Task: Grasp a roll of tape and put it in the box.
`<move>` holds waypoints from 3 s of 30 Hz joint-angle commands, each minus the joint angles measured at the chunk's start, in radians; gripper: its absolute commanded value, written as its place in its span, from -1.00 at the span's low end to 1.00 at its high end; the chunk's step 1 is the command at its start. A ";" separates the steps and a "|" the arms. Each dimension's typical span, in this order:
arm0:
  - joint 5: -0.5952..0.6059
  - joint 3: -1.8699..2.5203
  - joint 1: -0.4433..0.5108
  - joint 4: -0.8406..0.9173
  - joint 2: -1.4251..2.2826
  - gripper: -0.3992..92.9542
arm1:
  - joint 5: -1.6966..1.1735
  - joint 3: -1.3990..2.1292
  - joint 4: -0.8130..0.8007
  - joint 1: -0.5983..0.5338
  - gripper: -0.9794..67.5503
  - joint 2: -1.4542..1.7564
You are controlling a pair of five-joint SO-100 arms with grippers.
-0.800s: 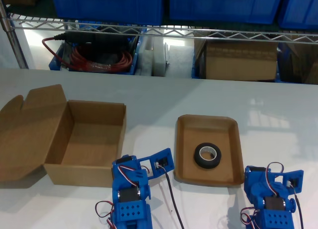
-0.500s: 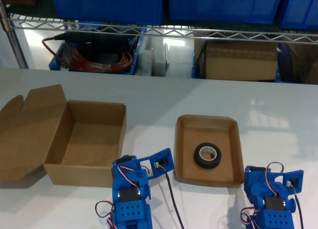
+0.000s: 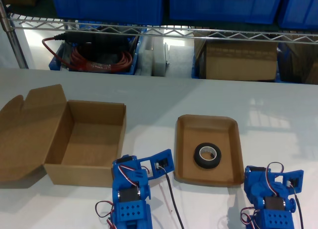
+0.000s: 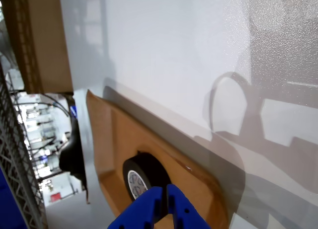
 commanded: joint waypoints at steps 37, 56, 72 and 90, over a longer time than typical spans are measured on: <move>0.222 -1.563 0.741 0.282 -1.922 -0.39 | 0.003 0.014 -0.005 -0.003 -0.96 0.006; 0.172 -1.709 0.746 0.285 -2.166 -0.99 | 0.003 0.014 -0.005 -0.003 -0.96 0.006; 0.216 -1.672 0.583 0.288 -1.845 -0.99 | 0.003 0.014 -0.005 -0.003 -0.96 0.006; 0.126 -1.364 -0.287 0.299 -1.321 -0.99 | 0.003 0.014 -0.005 -0.003 -0.96 0.006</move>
